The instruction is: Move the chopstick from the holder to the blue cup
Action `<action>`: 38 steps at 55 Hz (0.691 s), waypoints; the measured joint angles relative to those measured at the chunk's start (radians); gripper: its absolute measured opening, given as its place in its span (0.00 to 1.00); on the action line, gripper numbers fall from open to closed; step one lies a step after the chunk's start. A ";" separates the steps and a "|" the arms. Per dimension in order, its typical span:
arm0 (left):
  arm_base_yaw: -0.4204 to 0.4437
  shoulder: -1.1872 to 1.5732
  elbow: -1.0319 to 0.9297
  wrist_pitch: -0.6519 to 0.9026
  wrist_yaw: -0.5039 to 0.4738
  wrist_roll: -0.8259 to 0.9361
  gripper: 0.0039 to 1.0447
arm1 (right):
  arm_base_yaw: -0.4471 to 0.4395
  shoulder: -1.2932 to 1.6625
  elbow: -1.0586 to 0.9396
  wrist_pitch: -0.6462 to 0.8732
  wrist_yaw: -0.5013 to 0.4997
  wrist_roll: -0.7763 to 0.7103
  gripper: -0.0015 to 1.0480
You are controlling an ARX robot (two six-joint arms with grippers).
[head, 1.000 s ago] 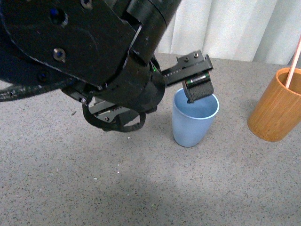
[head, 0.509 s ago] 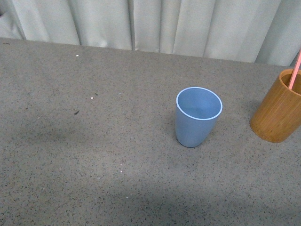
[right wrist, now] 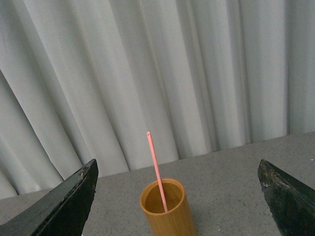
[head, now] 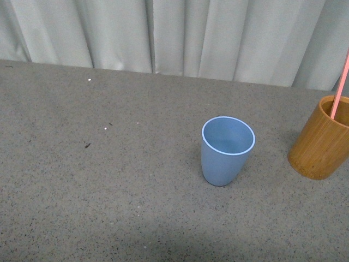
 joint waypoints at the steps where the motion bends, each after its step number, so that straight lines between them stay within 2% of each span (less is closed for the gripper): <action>1: 0.000 0.000 0.000 -0.001 0.000 0.000 0.03 | 0.000 0.000 0.000 0.000 0.000 0.000 0.91; 12: 0.000 -0.003 0.000 -0.001 0.000 -0.001 0.04 | 0.000 0.000 0.000 0.000 0.000 0.000 0.91; 18: 0.000 -0.003 0.000 -0.001 0.000 0.000 0.20 | 0.001 0.001 0.000 -0.001 0.001 0.000 0.91; 22: 0.000 -0.003 0.000 -0.001 0.000 0.000 0.32 | 0.028 0.085 0.011 0.013 0.155 -0.074 0.91; 24: 0.000 -0.003 0.000 -0.001 -0.002 0.000 0.38 | 0.011 0.162 0.016 0.069 0.164 -0.105 0.91; 30: 0.000 -0.003 0.000 -0.001 0.000 0.000 0.57 | -0.134 0.515 0.105 0.307 0.032 -0.191 0.91; 33: 0.000 -0.003 0.000 -0.001 0.000 0.000 0.66 | -0.194 0.689 0.188 0.342 -0.048 -0.220 0.91; 38: 0.000 -0.004 0.000 -0.001 0.000 0.000 0.80 | -0.236 0.943 0.324 0.318 -0.135 -0.245 0.91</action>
